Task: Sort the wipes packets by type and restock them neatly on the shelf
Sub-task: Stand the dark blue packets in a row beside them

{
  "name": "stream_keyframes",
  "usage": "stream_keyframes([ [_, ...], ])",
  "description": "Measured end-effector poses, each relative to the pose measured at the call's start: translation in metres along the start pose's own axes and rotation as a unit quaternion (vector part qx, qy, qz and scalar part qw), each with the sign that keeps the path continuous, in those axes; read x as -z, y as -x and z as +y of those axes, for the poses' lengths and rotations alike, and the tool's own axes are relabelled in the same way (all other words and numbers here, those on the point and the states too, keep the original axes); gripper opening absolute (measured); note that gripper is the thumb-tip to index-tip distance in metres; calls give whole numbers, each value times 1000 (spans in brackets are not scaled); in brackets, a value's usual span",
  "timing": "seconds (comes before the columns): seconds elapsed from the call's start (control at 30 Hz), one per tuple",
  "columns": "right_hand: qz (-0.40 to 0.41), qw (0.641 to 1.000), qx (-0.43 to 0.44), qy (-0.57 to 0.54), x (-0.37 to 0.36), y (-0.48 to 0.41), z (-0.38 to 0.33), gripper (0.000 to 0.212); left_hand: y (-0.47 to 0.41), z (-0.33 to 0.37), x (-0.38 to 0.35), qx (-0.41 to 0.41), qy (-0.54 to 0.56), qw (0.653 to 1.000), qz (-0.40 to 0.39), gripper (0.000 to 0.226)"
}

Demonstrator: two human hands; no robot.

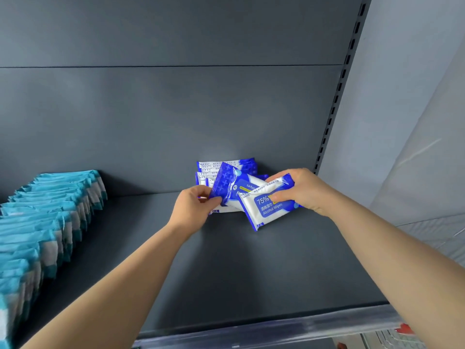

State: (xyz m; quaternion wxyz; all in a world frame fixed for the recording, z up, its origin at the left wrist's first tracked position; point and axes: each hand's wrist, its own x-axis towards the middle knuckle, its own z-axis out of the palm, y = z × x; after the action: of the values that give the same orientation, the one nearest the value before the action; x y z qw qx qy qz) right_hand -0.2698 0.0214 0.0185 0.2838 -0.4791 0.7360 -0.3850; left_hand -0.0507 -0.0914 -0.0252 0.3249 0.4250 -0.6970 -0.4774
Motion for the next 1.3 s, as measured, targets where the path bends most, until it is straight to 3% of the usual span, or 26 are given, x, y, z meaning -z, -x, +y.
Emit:
stream_keyframes([
  [0.13, 27, 998, -12, 47, 3, -4, -1, 29, -2, 1, 9, 24, 145, 989, 14, 6],
  [0.27, 50, 996, -25, 71, 5, -6, 0, 25, -4, 8, 17, 10, 170, 985, 39, 5],
  [0.33, 61, 994, -25, 84, 1, -7, 1, 26, -4, 8, 19, 8, 179, 984, 6, 18],
  [0.43, 78, 993, -25, 88, -6, -7, 3, 26, -5, 5, 16, 5, 116, 993, -32, 44],
  [0.57, 66, 994, -31, 78, -7, -6, 10, 23, -6, 5, 15, -23, 55, 998, -21, 31],
  [0.77, 55, 997, -44, 9, 4, 0, 12, 31, -13, 12, 26, -78, -95, 991, -57, 41],
  [0.87, 50, 998, -38, -17, 10, 3, 13, 35, -13, 16, 28, -83, -160, 979, -96, 62],
  [1.0, 58, 995, -26, -83, 11, 6, 16, 34, -13, 19, 25, -79, -152, 978, -121, 84],
  [1.07, 57, 989, -17, -139, 11, 5, 17, 36, -14, 21, 24, -71, -150, 982, -93, 77],
  [1.2, 40, 983, -7, -178, 8, 0, 16, 38, -14, 28, 19, -122, -206, 970, -46, 33],
  [1.3, 56, 990, -12, -128, 2, -1, 15, 33, -15, 24, 15, -124, -243, 958, -91, 34],
])
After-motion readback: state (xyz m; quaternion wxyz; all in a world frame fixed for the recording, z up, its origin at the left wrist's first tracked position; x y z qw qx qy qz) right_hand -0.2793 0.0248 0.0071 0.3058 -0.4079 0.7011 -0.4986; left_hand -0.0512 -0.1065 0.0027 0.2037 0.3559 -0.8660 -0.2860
